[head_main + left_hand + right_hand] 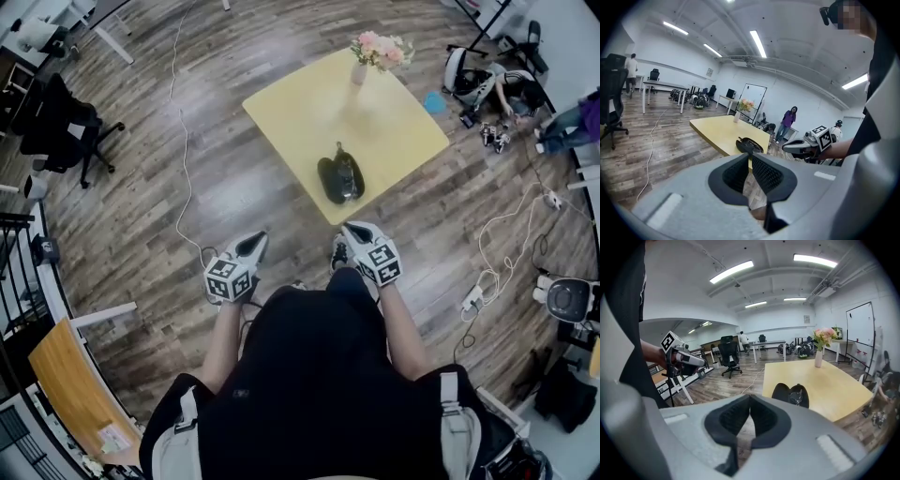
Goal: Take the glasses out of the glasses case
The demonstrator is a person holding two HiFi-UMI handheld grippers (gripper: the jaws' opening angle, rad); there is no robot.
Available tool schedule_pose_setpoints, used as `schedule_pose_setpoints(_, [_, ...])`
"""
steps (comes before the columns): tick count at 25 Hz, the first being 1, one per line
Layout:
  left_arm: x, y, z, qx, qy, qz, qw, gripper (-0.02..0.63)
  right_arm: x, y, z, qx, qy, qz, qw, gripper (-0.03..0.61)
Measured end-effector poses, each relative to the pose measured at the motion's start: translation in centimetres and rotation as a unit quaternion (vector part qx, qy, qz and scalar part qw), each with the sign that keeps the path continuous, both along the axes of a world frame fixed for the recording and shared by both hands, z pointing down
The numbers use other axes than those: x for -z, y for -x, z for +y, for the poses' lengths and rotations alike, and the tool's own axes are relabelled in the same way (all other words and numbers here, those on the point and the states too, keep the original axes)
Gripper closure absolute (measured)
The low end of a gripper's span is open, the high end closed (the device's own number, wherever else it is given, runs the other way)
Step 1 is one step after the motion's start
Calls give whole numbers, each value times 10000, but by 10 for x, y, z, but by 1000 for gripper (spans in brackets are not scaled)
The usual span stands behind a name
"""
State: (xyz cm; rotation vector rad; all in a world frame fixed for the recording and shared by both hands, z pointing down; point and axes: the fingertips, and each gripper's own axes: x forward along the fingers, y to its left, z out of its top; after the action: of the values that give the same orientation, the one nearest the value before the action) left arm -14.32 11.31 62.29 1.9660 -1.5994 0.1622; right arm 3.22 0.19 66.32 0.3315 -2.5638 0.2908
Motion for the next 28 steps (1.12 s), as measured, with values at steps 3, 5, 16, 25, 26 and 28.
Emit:
schedule_pose_setpoints(3, [2, -5, -24, -29, 10, -26, 10000, 581, -1, -4, -21, 3, 28, -16, 10000, 574])
schedule_pose_setpoints(5, [4, -9, -42, -67, 3, -35, 10000, 581, -1, -7, -36, -25, 34, -30, 10000, 574])
schedule_pose_setpoints(16, [10, -25, -109, 35, 9, -53, 10000, 581, 0, -24, -107, 71, 93, -8, 9999, 574])
schedule_pose_setpoints(25, [6, -34, -136, 545, 36, -3, 9985, 581, -8, -17, -145, 653, 171, 64, 9977, 574])
schedule_pose_setpoints(26, [5, -34, -137, 602, 48, -8, 9982, 581, -8, -13, -149, 729, 173, 63, 9972, 574])
schedule_pose_setpoints(28, [5, -30, -139, 727, 70, -26, 9973, 581, -8, -4, -155, 874, 172, 42, 9960, 574])
